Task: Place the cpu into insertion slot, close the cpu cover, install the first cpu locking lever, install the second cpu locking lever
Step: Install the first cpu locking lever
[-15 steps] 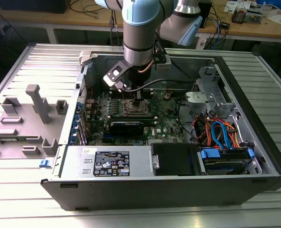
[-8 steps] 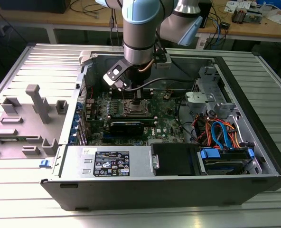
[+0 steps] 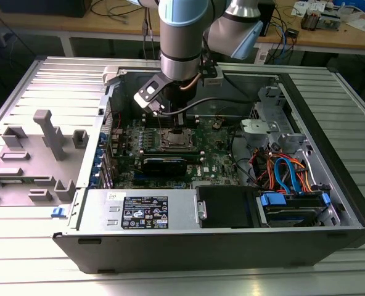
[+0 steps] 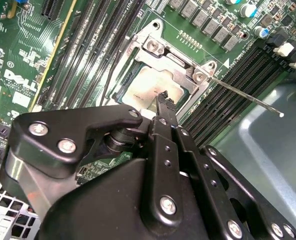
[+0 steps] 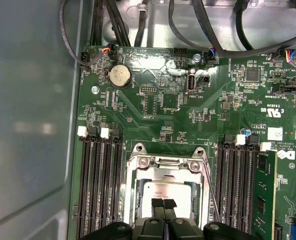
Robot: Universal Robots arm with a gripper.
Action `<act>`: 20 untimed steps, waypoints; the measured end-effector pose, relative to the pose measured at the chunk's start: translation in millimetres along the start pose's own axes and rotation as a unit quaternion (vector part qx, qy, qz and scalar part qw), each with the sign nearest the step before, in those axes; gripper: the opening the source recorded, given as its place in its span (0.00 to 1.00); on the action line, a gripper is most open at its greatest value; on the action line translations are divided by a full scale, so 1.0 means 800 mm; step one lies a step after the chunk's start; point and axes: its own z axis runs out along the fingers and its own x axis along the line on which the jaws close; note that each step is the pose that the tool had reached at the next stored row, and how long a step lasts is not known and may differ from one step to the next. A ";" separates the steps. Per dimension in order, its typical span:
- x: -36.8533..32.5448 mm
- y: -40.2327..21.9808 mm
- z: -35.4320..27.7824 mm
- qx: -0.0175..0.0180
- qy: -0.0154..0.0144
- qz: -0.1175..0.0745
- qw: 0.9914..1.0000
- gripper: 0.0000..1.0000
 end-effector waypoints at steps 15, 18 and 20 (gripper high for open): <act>0.0007 0.0004 -0.0199 0.000 0.000 0.000 1.000 0.11; 0.0009 0.0005 -0.0231 0.000 0.000 0.000 1.000 0.11; 0.0010 0.0006 -0.0272 0.000 0.000 0.000 1.000 0.11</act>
